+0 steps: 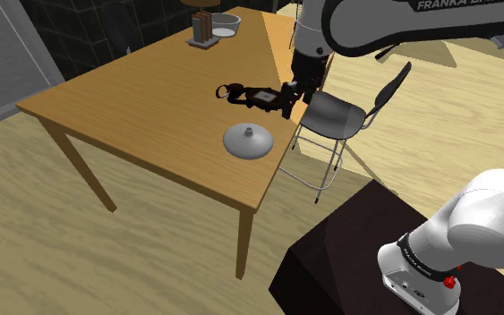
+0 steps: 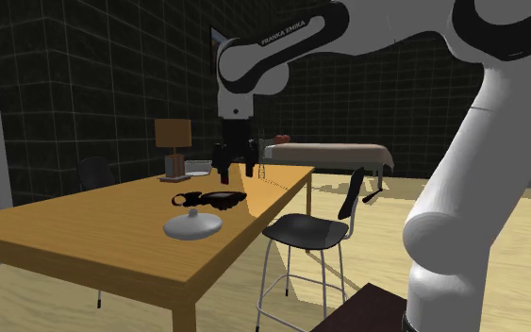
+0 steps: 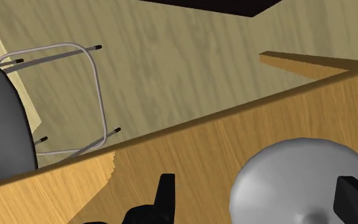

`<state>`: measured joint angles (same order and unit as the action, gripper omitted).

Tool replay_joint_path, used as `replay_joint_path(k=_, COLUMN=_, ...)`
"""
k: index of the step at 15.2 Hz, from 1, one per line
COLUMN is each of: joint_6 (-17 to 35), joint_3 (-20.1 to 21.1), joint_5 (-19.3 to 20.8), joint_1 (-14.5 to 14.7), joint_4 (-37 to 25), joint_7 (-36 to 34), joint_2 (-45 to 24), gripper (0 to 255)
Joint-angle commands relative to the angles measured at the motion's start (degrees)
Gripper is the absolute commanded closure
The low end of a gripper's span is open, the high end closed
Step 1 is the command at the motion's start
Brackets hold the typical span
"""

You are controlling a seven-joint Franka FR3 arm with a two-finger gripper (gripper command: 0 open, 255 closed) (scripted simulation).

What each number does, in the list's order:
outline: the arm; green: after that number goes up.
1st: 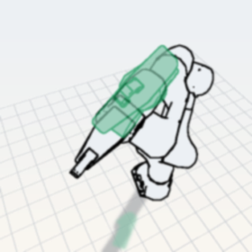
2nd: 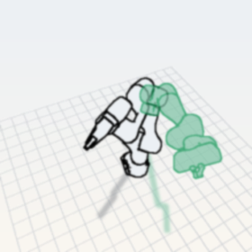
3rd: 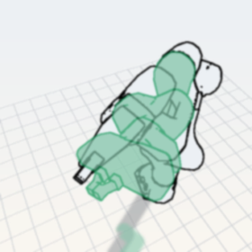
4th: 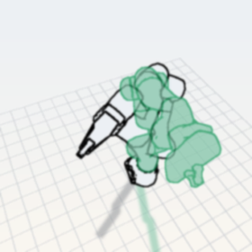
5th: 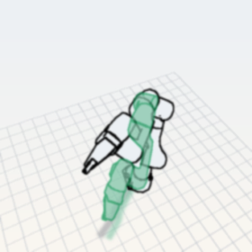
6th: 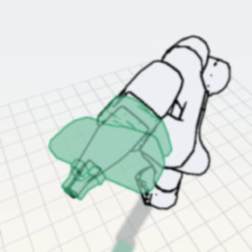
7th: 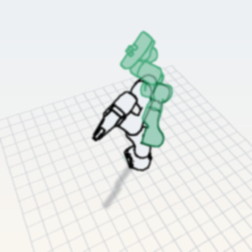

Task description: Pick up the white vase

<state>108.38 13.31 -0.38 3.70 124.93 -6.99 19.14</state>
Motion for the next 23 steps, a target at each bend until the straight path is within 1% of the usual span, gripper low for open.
replay_joint_path(k=1, joint_6=1.50, joint_3=1.40, joint_5=0.21, joint_1=0.48, joint_4=-2.03, joint_7=-1.49, joint_2=-3.67, gripper=0)
replay_joint_path(k=8, joint_6=3.79, joint_3=5.53, joint_5=3.17, joint_1=2.40, joint_4=-13.14, joint_7=-6.85, joint_2=-17.99, gripper=0)
replay_joint_path(k=9, joint_6=3.82, joint_3=5.62, joint_5=3.34, joint_1=2.55, joint_4=-13.66, joint_7=-7.07, joint_2=-18.58, gripper=0)
replay_joint_path(k=16, joint_6=9.44, joint_3=5.65, joint_5=4.03, joint_1=2.63, joint_4=-9.41, joint_7=-7.75, joint_2=-20.06, gripper=0)
replay_joint_path(k=18, joint_6=9.44, joint_3=5.65, joint_5=4.02, joint_1=2.63, joint_4=-9.41, joint_7=-7.75, joint_2=-20.06, gripper=0)
replay_joint_path(k=19, joint_6=9.48, joint_3=5.66, joint_5=4.05, joint_1=2.64, joint_4=-9.42, joint_7=-7.78, joint_2=-20.12, gripper=255)
replay_joint_path(k=23, joint_6=9.45, joint_3=5.66, joint_5=4.03, joint_1=2.64, joint_4=-9.40, joint_7=-7.78, joint_2=-20.07, gripper=255)
